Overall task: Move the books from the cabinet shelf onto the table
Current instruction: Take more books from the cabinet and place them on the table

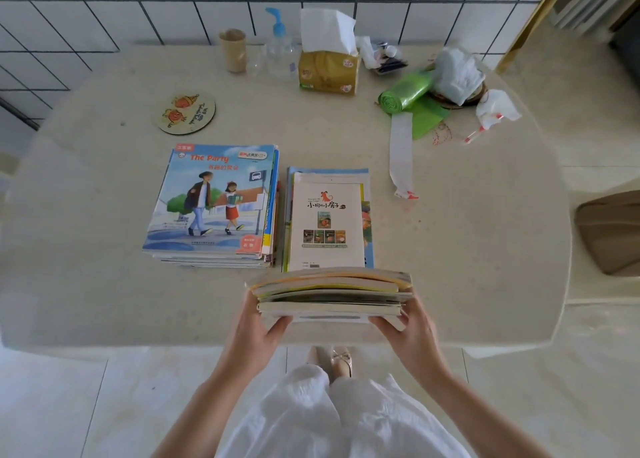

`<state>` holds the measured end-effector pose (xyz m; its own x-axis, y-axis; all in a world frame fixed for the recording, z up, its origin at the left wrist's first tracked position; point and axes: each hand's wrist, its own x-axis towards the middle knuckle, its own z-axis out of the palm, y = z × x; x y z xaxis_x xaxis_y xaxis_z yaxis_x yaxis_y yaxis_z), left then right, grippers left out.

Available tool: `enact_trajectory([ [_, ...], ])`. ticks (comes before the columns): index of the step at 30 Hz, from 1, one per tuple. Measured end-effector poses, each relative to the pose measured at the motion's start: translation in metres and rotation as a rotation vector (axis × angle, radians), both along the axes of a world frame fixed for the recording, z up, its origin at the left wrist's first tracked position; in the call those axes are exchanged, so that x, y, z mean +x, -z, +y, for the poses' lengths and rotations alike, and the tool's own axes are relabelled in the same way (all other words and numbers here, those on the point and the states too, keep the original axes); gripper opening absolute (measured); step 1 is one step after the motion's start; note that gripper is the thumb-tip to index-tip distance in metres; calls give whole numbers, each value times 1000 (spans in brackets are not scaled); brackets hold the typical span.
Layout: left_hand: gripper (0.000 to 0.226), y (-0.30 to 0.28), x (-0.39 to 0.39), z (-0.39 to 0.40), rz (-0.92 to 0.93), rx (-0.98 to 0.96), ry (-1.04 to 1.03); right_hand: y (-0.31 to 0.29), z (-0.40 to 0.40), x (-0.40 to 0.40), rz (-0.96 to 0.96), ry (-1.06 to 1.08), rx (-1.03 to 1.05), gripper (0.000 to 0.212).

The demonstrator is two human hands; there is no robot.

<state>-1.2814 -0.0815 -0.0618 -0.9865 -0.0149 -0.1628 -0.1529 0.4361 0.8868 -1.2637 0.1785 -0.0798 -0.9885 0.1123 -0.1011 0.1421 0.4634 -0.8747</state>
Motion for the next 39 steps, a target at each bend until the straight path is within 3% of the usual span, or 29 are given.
enact_trajectory([
  [3, 55, 7, -2, -5, -96, -42, -2, 5, 6, 1, -22, -37, 19, 54],
  [11, 34, 16, -4, -3, -136, -147, -22, 13, 14, 0, -44, -50, 51, 61],
  [24, 55, 40, -9, -12, -103, -182, 110, 2, 12, -12, -126, -128, 23, 51],
  [30, 69, 29, -14, -6, -231, -66, 43, -4, 21, -22, -260, -73, -151, 50],
  [36, 51, -6, -48, 30, -411, 204, -51, -25, 35, -56, -604, 80, -518, 30],
  [39, 61, -6, -72, 45, -451, 176, -162, -30, 37, -81, -652, 143, -565, 25],
])
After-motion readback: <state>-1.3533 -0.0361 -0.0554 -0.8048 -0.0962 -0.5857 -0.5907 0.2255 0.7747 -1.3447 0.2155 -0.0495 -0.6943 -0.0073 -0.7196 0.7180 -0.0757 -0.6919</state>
